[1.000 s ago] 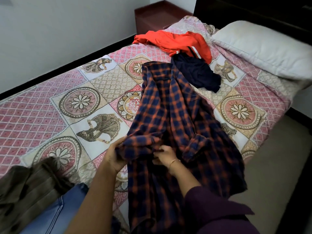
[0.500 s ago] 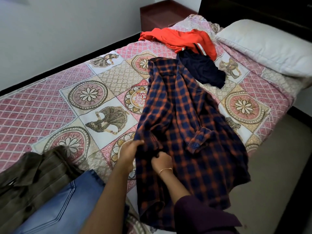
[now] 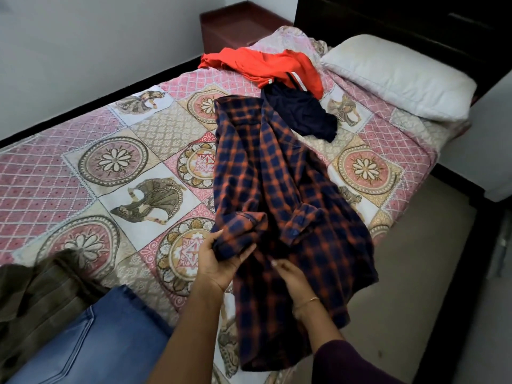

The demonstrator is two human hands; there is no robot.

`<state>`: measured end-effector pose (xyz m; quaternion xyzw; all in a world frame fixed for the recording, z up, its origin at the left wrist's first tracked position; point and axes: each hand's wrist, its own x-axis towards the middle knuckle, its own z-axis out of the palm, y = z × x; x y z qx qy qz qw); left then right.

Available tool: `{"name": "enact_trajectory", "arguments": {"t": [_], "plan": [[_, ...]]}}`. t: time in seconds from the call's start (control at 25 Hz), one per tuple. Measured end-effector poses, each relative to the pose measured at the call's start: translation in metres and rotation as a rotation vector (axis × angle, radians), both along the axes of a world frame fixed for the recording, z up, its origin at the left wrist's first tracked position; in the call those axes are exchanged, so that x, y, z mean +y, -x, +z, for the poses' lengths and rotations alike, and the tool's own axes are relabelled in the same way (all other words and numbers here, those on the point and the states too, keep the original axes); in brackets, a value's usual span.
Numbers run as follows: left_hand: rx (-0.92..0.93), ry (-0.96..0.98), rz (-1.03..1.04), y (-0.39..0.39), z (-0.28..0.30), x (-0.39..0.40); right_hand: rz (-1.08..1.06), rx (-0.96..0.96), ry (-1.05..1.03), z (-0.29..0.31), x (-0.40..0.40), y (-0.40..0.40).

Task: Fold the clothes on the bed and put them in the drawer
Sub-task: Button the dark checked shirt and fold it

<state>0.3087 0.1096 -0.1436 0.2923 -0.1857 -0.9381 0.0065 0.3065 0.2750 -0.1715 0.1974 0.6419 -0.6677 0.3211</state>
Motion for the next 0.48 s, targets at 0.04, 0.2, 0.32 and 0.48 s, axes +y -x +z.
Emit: {"name": "enact_trajectory", "arguments": {"t": [0.04,0.2,0.32,0.48], "plan": [[0.007,-0.035,0.025,-0.002,-0.002,0.002,-0.070,-0.012,0.087,-0.004,0.009,-0.001],[-0.110,-0.019,-0.075,-0.006,-0.008,0.018,0.123,-0.120,-0.166,-0.026,0.036,-0.013],[-0.357,0.174,-0.199,-0.010,-0.017,0.031,0.252,0.007,-0.490,-0.018,0.032,-0.003],[-0.279,0.090,-0.057,-0.013,-0.025,0.027,0.417,0.339,-0.816,0.000,0.014,0.007]]}}
